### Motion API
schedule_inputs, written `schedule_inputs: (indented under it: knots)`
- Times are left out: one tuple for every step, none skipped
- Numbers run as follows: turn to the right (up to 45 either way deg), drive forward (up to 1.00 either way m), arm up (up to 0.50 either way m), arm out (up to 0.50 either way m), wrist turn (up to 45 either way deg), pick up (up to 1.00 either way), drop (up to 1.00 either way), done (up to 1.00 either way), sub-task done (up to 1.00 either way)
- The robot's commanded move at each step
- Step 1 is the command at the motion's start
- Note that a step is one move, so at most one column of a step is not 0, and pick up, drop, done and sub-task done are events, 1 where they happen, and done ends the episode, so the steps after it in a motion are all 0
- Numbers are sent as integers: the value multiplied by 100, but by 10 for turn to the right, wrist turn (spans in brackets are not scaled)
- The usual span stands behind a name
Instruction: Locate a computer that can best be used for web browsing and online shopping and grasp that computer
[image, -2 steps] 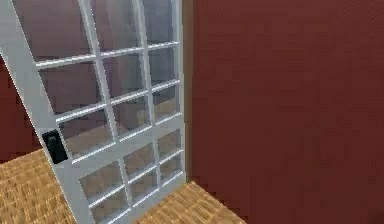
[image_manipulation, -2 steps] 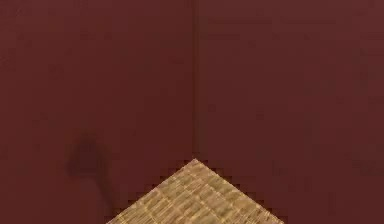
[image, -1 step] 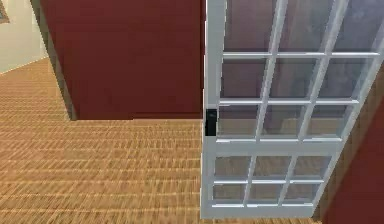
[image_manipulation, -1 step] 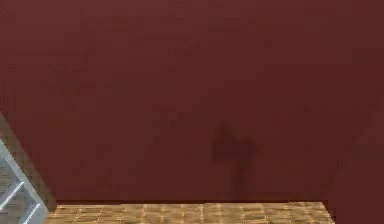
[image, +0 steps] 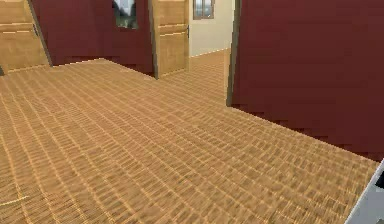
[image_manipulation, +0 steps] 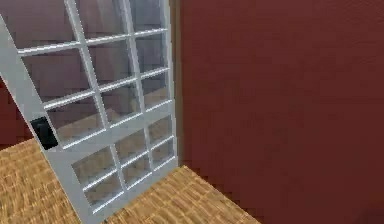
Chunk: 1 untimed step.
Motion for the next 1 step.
schedule_inputs:
  knots:
    - [0,80,0,0,0,0,0,0,0]
